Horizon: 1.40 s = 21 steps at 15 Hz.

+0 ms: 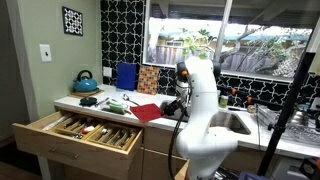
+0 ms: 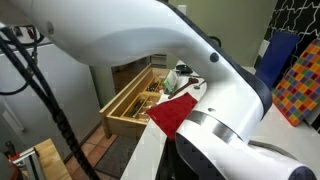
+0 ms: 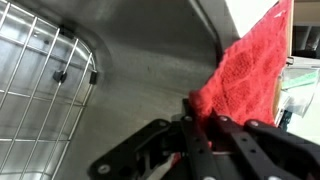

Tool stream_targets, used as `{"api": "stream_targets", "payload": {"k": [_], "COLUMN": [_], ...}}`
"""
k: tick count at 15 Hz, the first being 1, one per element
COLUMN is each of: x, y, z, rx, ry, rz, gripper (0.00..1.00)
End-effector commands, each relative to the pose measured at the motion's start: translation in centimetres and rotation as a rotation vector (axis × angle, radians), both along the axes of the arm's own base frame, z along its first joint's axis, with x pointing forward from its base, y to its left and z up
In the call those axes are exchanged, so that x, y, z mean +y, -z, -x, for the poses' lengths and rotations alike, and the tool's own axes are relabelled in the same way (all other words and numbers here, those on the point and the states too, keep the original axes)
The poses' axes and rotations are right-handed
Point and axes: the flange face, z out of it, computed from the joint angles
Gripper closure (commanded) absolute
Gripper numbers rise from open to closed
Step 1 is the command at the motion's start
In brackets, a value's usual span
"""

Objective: Fold the towel and hang it over the edge of the drawer

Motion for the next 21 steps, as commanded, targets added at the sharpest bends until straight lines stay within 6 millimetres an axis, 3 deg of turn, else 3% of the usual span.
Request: {"api": "stream_targets", "payload": {"k": [1, 7, 13, 18, 21], "x": [0.8, 2.9, 5.6, 8.0, 9.5], "y": [-2.1, -6.4, -10.2, -12.2, -12.2], "z": [-0.2, -2.9, -7.6, -12.6, -15.4], "rx": [-0.026, 0.02, 0.1, 0.126, 0.11], "ry": [-0.019, -0.099, -0.195, -0.242, -0.269], "rz": [0.021, 0.086, 0.178, 0.233, 0.251], "gripper": [1.0, 0.99, 0.99, 0.99, 0.99]}}
